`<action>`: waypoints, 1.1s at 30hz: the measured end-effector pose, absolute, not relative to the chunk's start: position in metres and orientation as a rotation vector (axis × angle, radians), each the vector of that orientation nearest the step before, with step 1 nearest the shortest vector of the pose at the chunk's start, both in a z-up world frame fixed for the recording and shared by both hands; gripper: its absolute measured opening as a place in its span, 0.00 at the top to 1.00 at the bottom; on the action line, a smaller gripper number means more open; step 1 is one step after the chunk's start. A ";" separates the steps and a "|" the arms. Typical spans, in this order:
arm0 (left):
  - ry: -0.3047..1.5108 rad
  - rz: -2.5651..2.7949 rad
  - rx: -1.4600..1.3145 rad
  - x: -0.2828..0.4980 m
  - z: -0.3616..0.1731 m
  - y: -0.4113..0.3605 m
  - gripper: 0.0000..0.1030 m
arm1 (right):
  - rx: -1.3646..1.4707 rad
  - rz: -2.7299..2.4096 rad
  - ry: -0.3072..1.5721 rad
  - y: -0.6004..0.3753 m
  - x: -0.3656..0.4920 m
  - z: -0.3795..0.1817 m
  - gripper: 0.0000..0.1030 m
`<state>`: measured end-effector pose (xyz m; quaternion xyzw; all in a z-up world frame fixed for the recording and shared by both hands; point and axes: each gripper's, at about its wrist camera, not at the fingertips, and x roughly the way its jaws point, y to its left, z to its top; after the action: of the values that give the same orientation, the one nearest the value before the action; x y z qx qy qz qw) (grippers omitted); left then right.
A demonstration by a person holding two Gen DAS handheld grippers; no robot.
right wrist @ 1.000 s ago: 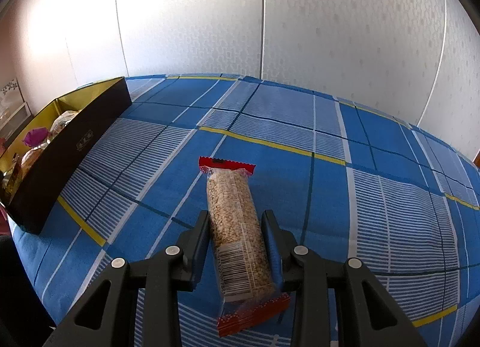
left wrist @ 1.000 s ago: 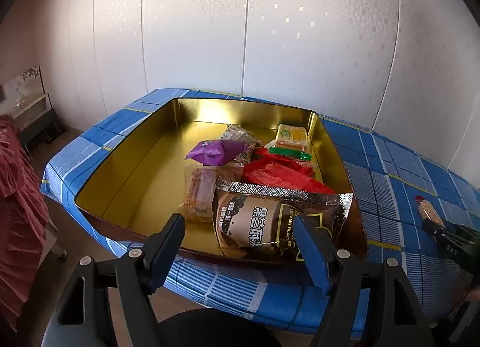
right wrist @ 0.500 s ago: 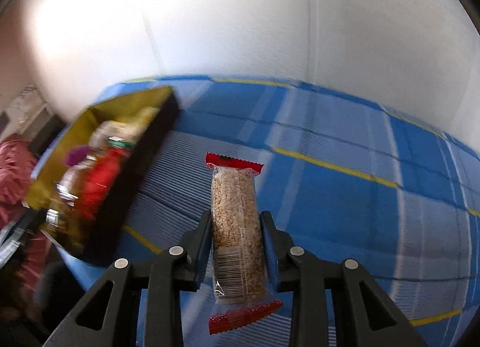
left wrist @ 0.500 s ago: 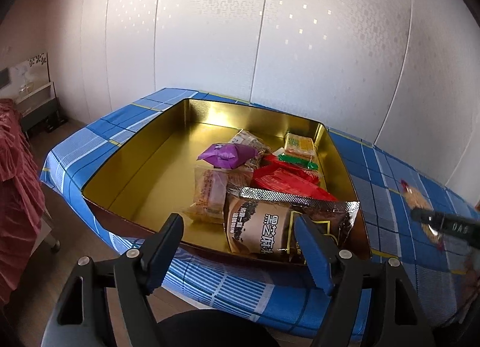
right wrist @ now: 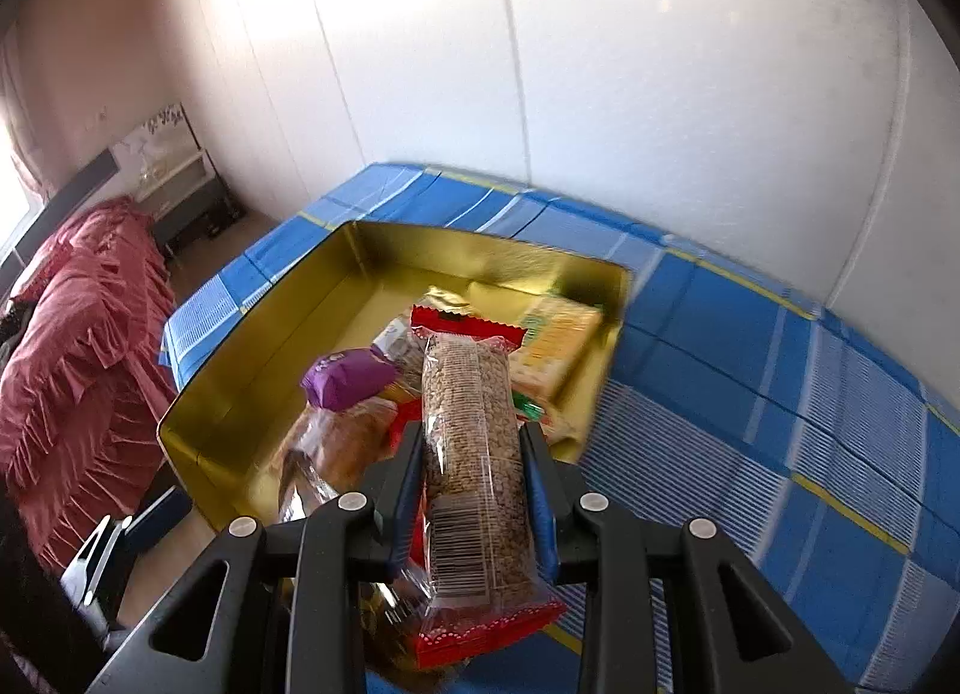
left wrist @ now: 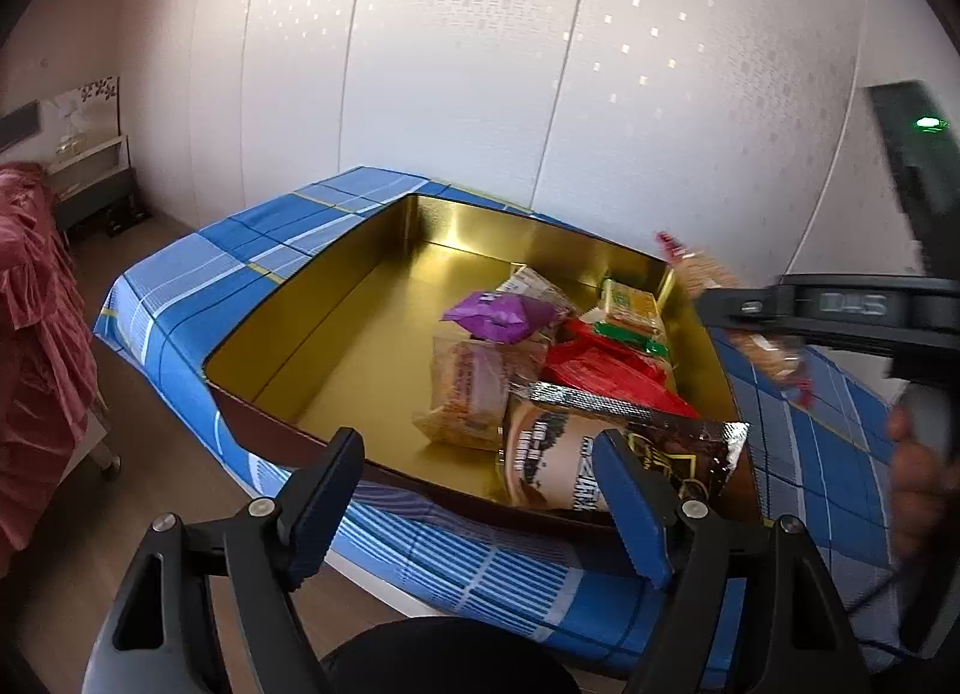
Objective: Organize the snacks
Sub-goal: 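Carry the granola bar into the tin and open the right gripper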
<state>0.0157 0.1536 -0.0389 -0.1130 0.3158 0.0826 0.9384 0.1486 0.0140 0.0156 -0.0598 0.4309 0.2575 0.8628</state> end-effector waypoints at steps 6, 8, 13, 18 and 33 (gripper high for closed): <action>0.646 0.195 -0.250 0.013 -0.039 0.165 0.23 | -0.175 0.531 1.016 0.047 0.171 -0.023 0.68; 0.649 0.201 -0.254 0.013 -0.040 0.167 0.22 | -0.166 0.527 1.046 0.049 0.174 -0.034 0.67; 0.658 0.208 -0.257 0.014 -0.042 0.167 0.22 | -0.119 0.546 1.036 0.040 0.170 -0.035 0.63; 0.652 0.212 -0.231 0.014 -0.039 0.163 0.20 | -0.061 0.553 0.982 0.022 0.164 -0.018 0.63; 0.635 0.220 -0.137 0.008 -0.027 0.146 0.15 | 0.007 0.264 0.835 -0.104 0.128 0.005 0.60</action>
<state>0.0084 0.1462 -0.0267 -0.0673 0.3112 0.1081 0.9418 0.1276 -0.1038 0.0046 0.0034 0.4044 0.1277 0.9056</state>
